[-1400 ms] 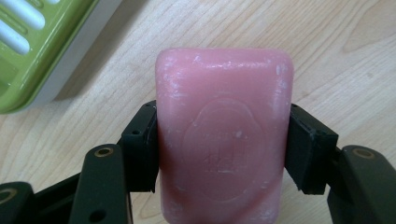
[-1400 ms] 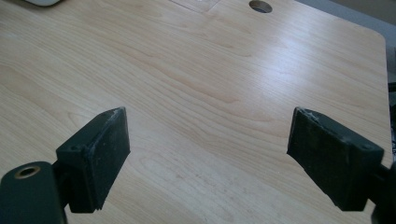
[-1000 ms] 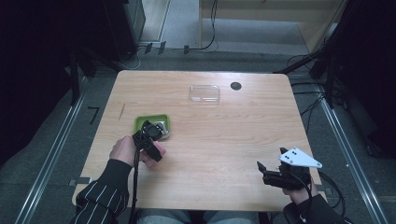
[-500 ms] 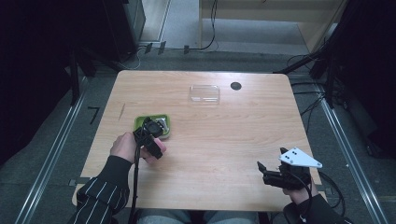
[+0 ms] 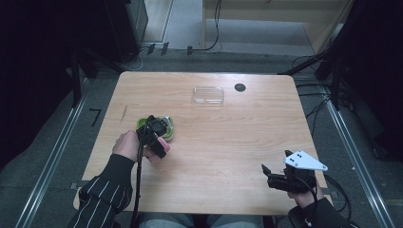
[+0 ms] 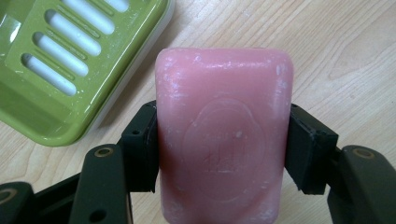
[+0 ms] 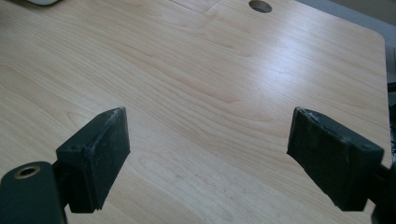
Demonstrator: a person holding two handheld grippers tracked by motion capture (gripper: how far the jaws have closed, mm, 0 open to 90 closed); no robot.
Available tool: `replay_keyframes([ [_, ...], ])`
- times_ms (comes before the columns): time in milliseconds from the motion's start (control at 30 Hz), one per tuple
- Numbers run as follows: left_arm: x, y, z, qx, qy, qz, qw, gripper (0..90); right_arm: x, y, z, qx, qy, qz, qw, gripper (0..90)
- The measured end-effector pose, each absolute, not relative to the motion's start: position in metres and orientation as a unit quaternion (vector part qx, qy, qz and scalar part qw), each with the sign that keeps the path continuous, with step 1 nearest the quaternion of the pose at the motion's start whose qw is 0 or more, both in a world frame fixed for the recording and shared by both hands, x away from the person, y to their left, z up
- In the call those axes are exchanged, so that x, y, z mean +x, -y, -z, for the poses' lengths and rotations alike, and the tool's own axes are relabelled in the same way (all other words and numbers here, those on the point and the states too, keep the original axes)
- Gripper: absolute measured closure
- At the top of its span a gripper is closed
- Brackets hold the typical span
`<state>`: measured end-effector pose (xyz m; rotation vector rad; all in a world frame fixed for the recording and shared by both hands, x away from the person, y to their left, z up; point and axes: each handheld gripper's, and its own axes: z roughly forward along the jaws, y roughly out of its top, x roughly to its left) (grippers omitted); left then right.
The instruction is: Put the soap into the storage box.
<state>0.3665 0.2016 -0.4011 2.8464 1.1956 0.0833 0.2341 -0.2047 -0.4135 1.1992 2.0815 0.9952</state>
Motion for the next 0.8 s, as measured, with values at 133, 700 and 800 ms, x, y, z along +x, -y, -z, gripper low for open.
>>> replay_keyframes([
  [133, 0.37, -0.202, 0.4, 0.923, -0.384, -0.026, 0.025, 38.8, 0.234, 0.205, 0.414, 0.444, -0.771, -0.369, 0.268, 13.8],
  [700, 0.382, -0.202, 0.396, 0.928, -0.371, -0.034, 0.023, 38.8, 0.235, 0.204, 0.414, 0.445, -0.771, -0.368, 0.268, 13.8],
  [800, 0.383, -0.202, 0.395, 0.929, -0.369, -0.035, 0.023, 38.8, 0.235, 0.204, 0.414, 0.444, -0.772, -0.369, 0.268, 13.8],
])
